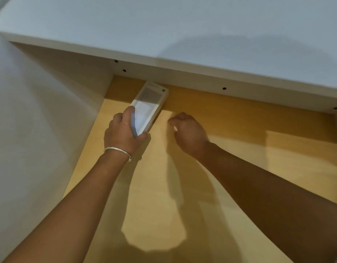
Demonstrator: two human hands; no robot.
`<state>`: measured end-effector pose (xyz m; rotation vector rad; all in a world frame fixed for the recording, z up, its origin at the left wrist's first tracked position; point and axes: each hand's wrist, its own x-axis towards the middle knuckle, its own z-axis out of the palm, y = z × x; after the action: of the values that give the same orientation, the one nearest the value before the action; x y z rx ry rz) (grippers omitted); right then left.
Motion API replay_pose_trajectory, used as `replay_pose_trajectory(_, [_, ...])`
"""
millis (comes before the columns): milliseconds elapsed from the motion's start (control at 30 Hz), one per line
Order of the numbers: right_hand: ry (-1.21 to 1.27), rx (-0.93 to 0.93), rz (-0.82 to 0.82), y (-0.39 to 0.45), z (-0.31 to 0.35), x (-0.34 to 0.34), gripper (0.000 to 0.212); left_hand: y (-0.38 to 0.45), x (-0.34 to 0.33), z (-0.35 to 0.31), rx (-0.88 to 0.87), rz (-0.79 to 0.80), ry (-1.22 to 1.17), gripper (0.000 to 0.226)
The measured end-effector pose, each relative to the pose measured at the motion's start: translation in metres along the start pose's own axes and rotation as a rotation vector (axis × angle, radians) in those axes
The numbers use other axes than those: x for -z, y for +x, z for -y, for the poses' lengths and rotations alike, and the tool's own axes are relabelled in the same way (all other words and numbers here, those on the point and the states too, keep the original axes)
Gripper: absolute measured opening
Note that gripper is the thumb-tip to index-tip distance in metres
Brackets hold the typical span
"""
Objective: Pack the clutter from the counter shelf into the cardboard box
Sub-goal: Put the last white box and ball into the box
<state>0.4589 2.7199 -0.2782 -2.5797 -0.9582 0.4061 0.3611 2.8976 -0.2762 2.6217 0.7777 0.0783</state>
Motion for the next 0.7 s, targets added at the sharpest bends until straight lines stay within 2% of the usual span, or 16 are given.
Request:
replay_pose_trajectory(300, [0.049, -0.099, -0.186, -0.117, -0.034, 0.060, 0.044, -0.075, 0.012, -0.077, -0.181, -0.012, 0.063, 0.083])
replay_pose_trajectory(467, [0.056, -0.178, -0.284, -0.204, -0.069, 0.106, 0.047, -0.121, 0.008, -0.156, -0.319, -0.023, 0.041, 0.082])
replay_pose_trajectory(700, [0.046, -0.350, -0.459, -0.356, -0.130, 0.170, 0.044, -0.209, -0.010, -0.286, -0.601, -0.025, -0.026, 0.083])
